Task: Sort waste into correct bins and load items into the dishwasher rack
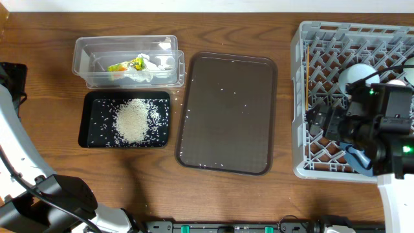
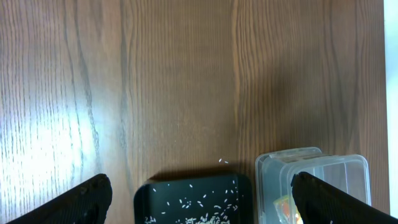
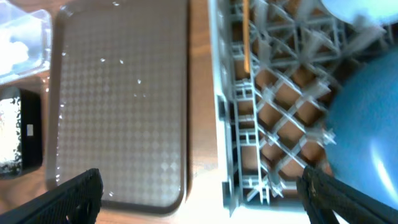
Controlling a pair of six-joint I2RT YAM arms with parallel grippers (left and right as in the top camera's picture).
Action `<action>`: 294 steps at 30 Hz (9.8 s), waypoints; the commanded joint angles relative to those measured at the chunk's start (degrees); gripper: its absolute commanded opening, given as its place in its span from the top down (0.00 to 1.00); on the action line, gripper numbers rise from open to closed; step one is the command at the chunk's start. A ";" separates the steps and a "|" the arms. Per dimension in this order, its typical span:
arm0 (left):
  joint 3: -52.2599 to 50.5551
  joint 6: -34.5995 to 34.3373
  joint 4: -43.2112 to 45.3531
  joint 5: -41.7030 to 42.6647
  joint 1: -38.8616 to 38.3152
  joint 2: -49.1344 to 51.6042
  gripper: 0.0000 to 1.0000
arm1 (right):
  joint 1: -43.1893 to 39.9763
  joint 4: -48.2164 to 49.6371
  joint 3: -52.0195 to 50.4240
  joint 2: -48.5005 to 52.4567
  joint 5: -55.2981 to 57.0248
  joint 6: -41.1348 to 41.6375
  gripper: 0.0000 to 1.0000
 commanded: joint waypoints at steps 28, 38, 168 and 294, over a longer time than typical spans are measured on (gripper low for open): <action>-0.07 0.31 -0.26 -0.26 0.13 0.31 0.06 | 3.61 75.38 -65.29 -42.42 -0.20 -7.08 0.01; -0.07 0.31 -0.24 -0.26 0.13 0.31 0.06 | 3.61 70.49 -65.31 -48.57 1.53 -13.73 0.01; -84.59 32.74 56.04 0.98 -28.33 -64.26 0.06 | 3.65 56.43 -65.31 -60.85 8.59 -17.33 0.01; -106.03 44.30 63.23 10.67 -32.83 -97.96 0.06 | 3.65 56.43 -65.31 -60.85 8.59 -17.33 0.01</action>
